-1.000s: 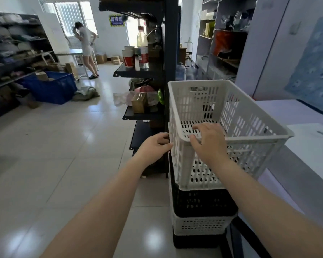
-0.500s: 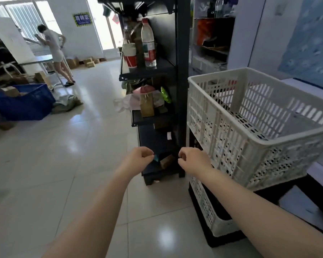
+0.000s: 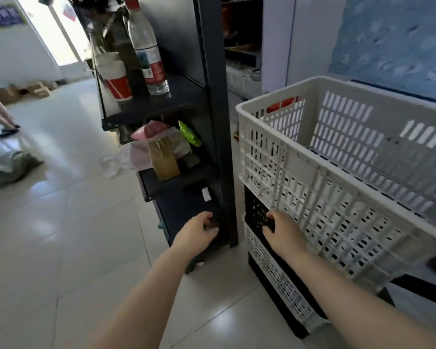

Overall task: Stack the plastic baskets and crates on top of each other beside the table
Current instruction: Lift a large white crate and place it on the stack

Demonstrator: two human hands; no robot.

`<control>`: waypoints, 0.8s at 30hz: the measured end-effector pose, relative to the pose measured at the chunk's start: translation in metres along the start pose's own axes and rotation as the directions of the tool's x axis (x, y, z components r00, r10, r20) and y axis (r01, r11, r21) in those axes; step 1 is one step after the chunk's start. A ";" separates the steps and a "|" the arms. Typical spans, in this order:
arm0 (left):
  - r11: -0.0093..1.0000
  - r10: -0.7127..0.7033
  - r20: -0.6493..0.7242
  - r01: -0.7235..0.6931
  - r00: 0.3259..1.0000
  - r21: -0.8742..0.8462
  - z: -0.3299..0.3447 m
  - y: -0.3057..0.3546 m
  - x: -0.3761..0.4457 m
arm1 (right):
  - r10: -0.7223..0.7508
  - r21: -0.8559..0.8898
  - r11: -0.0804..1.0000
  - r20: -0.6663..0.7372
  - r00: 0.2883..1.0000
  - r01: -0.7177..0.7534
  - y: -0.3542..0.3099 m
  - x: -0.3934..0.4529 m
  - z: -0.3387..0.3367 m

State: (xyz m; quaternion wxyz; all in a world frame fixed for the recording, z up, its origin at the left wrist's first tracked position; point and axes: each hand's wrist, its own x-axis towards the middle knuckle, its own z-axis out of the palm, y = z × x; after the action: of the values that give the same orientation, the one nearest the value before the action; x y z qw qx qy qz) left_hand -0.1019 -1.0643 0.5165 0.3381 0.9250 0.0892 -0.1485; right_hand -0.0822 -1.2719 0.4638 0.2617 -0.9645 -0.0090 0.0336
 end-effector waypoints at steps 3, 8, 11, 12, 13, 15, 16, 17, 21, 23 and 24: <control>0.991 0.040 0.097 -0.026 0.995 -0.135 0.008 0.018 0.040 | -0.360 -0.346 0.900 -0.245 0.900 0.265 -0.004 -0.005 -0.007; 0.959 0.026 0.293 0.060 0.956 -0.278 0.038 0.048 0.099 | -0.463 -0.590 0.807 -0.597 0.655 0.033 -0.022 0.008 -0.047; 0.941 0.027 0.416 0.118 0.909 -0.318 0.059 0.064 0.133 | -0.338 -0.597 0.782 -0.647 0.683 -0.178 -0.028 0.023 -0.066; 0.936 0.023 0.455 0.141 0.890 -0.324 0.064 0.070 0.141 | -0.281 -0.592 0.771 -0.649 0.707 -0.237 -0.027 0.028 -0.068; 0.929 0.009 0.493 0.175 0.870 -0.325 0.069 0.073 0.150 | -0.233 -0.591 0.754 -0.649 0.724 -0.288 -0.026 0.032 -0.067; 0.917 -0.025 0.570 0.246 0.821 -0.314 0.075 0.079 0.162 | -0.204 -0.620 0.685 -0.667 0.717 -0.382 -0.024 0.036 -0.063; 0.918 -0.029 0.600 0.258 0.800 -0.300 0.078 0.081 0.166 | -0.207 -0.632 0.654 -0.679 0.705 -0.416 -0.024 0.037 -0.062; 0.915 -0.026 0.627 0.271 0.778 -0.299 0.080 0.084 0.170 | -0.211 -0.636 0.639 -0.687 0.696 -0.433 -0.025 0.038 -0.061; 0.862 -0.010 0.709 0.365 0.706 -0.352 0.089 0.089 0.174 | -0.212 -0.650 0.610 -0.684 0.698 -0.453 -0.029 0.036 -0.065; 0.865 0.031 0.711 0.338 0.703 -0.372 0.092 0.085 0.177 | -0.208 -0.670 0.593 -0.664 0.718 -0.448 -0.030 0.035 -0.064; 0.875 0.063 0.698 0.297 0.714 -0.383 0.092 0.082 0.177 | -0.190 -0.671 0.589 -0.657 0.729 -0.451 -0.031 0.034 -0.064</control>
State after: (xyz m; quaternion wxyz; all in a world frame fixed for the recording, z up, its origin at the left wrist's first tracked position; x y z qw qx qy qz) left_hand 0.0665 -1.1745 0.4391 0.5489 0.6839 0.0500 -0.4780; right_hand -0.0436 -1.2767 0.5327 -0.2165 -0.9164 0.1486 -0.3021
